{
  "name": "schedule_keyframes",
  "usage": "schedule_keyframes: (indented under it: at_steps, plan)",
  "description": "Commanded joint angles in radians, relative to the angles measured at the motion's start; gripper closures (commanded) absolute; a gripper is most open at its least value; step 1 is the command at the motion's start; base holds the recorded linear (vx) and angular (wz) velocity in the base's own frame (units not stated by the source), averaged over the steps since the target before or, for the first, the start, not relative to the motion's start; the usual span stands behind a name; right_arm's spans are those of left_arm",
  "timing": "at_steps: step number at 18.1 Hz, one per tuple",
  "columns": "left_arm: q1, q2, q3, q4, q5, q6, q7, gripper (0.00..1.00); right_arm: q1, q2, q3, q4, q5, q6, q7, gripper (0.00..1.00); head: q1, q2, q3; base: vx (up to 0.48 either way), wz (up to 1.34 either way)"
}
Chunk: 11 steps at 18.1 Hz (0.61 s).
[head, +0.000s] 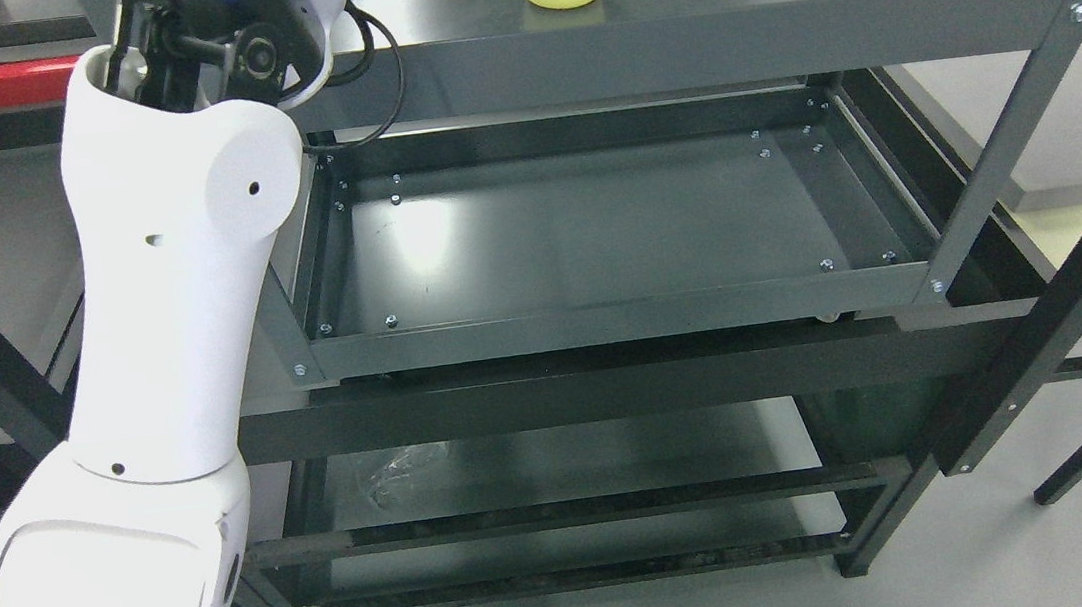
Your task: Place yellow IKEA cup on middle right shelf
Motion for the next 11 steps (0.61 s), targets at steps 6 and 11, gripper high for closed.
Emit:
schedule_keyframes:
  at_steps: [6, 11]
  plan:
    - [0.005, 0.017, 0.087, -0.128, 0.007, 0.134, -0.452, 0.08, 0.014, -0.017, 0.017, 0.0, -0.025, -0.001, 0.0, 0.01, 0.0, 0.0, 0.0, 0.0, 0.0]
    - [0.045, 0.017, 0.035, -0.148, 0.01, 0.134, -0.928, 0.1, 0.014, -0.017, 0.017, 0.0, -0.025, -0.001, 0.0, 0.01, 0.0, 0.0, 0.0, 0.0, 0.0]
